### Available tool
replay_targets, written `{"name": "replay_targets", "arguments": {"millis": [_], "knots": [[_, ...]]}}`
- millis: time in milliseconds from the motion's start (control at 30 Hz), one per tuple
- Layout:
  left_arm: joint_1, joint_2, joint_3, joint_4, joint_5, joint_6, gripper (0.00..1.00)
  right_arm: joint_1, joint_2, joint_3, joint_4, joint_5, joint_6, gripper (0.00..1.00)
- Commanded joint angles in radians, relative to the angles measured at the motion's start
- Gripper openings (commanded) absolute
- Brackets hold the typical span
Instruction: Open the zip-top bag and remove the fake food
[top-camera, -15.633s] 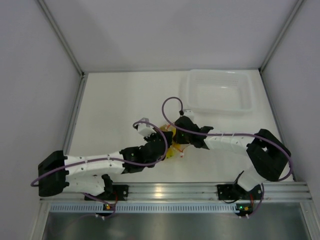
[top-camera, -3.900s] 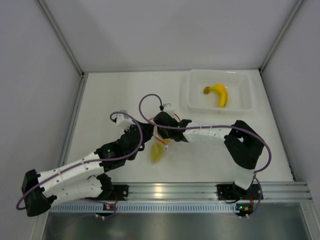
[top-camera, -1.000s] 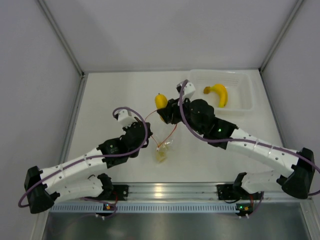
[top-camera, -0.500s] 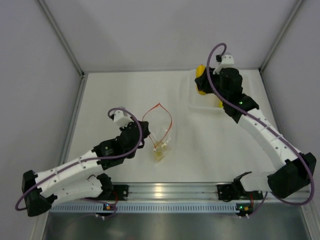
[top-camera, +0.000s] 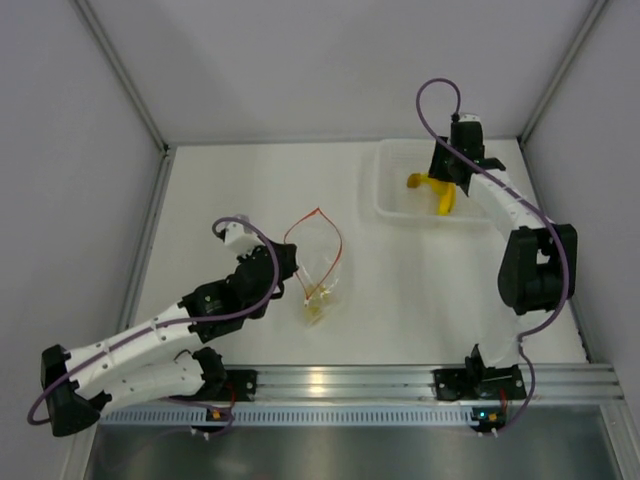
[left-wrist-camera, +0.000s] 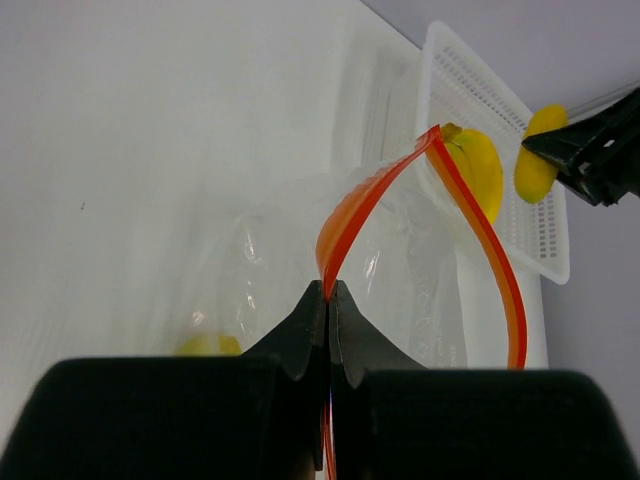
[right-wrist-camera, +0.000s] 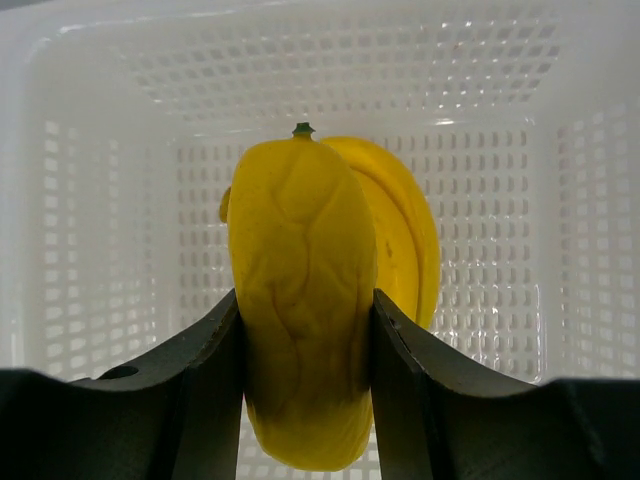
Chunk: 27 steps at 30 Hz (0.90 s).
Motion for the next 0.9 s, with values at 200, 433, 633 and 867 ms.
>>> {"name": "replay_targets", "arguments": {"millis": [200,433,633,867], "knots": [[0.004,-0.061,-0.025,0.015,-0.005,0.041,0.0,-0.023,0.132,0.081,-0.012,-0.041,-0.038,0.41],[0.006,-0.042,-0.018,0.014,-0.002,0.075,0.0,-0.017,0.106,0.034,0.005,-0.037,-0.037,0.67],[0.006,-0.035,-0.015,0.015,0.009,0.098,0.0,-0.016,0.026,0.014,-0.012,-0.054,-0.034,0.73],[0.006,-0.007,-0.008,0.015,0.023,0.1,0.0,0.124,-0.25,-0.107,-0.015,-0.172,0.018,0.58]]}}
